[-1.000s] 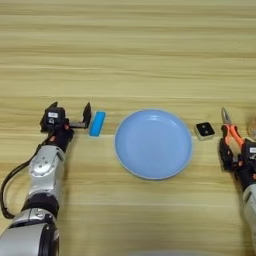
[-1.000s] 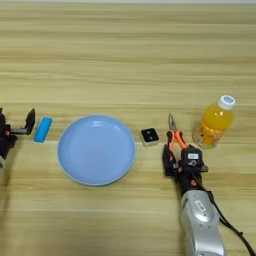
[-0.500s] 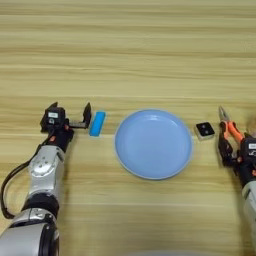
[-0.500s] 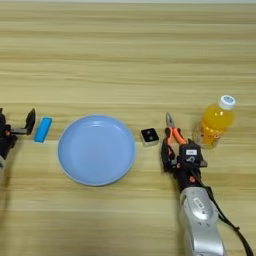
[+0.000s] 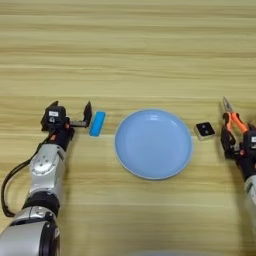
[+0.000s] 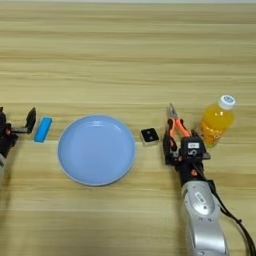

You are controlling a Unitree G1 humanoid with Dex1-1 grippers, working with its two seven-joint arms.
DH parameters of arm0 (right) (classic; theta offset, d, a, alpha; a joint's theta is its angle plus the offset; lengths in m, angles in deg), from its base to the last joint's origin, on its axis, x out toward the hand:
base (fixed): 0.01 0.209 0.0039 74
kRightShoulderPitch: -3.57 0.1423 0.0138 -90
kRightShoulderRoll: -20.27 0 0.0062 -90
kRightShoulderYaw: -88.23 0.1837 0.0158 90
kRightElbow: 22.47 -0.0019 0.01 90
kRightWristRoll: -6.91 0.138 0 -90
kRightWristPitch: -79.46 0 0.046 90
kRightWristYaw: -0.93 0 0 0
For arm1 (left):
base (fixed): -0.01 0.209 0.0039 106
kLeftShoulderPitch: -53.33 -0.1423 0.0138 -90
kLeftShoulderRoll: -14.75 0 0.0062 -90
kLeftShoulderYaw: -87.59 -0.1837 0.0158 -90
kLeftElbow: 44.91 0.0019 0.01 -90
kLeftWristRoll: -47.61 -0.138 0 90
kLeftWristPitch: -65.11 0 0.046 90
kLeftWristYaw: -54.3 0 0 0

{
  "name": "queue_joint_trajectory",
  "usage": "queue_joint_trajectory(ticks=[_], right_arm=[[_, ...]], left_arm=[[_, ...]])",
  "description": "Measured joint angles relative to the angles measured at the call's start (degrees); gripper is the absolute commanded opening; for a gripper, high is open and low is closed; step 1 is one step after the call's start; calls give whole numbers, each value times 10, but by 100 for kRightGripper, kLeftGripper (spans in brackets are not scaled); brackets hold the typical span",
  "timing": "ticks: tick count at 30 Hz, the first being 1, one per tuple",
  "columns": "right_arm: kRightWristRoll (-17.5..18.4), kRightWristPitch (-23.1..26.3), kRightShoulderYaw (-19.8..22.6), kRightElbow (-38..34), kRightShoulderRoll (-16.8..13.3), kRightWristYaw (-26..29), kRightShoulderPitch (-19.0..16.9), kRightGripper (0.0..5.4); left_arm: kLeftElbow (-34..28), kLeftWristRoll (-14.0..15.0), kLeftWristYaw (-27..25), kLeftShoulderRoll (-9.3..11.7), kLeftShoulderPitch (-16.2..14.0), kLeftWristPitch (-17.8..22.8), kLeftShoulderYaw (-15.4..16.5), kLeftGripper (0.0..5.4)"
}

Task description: Move the objects on the table

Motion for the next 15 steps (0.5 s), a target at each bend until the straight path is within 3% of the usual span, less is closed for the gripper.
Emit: queue_joint_trajectory(ticks=[15], right_arm=[[-14, 32, -62, -86, 18, 8, -13, 341]], left_arm=[[6, 0, 1, 0, 3, 0, 0, 540]])
